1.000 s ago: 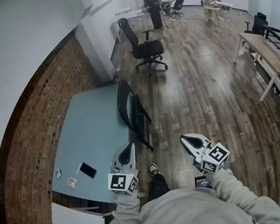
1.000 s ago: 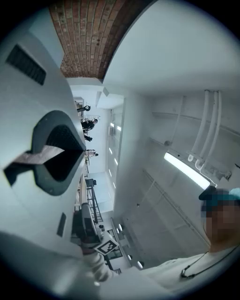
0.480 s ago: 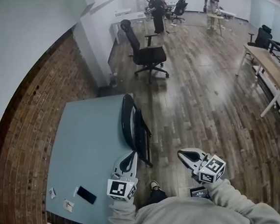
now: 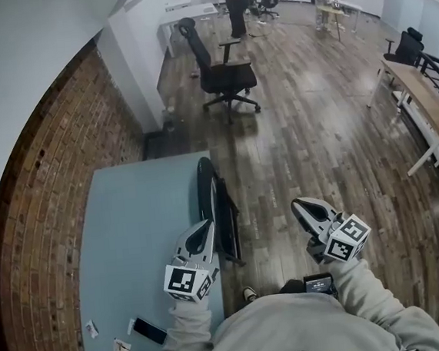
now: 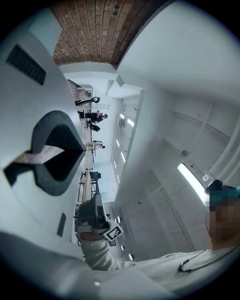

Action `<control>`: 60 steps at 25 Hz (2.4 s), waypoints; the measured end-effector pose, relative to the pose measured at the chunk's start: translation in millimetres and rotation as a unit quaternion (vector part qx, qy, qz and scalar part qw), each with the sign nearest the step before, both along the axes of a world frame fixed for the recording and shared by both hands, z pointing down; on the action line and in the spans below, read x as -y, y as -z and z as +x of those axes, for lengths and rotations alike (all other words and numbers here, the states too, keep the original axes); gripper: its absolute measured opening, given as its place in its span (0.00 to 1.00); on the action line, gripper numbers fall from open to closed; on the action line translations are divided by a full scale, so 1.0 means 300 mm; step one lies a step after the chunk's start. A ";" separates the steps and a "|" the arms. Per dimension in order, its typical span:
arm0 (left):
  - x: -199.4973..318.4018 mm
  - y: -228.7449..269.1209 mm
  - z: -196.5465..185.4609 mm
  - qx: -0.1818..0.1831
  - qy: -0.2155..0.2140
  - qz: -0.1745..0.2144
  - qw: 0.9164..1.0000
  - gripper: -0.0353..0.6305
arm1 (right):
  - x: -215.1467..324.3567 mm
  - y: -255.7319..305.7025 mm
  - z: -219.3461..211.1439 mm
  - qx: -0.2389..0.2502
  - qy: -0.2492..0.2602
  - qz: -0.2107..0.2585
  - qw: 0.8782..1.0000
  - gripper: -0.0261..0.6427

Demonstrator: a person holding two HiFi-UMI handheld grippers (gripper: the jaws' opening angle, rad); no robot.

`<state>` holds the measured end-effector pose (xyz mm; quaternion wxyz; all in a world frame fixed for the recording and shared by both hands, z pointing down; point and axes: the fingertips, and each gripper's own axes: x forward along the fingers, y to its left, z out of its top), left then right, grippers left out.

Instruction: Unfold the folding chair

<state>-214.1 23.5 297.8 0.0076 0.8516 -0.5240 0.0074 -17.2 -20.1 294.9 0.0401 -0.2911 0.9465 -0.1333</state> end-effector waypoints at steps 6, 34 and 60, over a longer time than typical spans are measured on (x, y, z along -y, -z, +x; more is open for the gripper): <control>0.150 0.076 -0.028 -0.005 0.021 -0.004 1.000 0.05 | 0.145 0.110 -0.089 0.002 0.016 0.029 0.999 0.05; 0.458 -0.886 -0.297 0.006 0.055 -0.296 0.954 0.67 | 0.391 -1.538 -0.737 -0.255 0.054 -0.395 0.881 0.41; 0.452 -1.113 -0.101 0.064 0.089 -0.378 0.919 0.25 | 0.354 -1.837 -0.626 -0.150 0.057 -0.575 0.802 0.23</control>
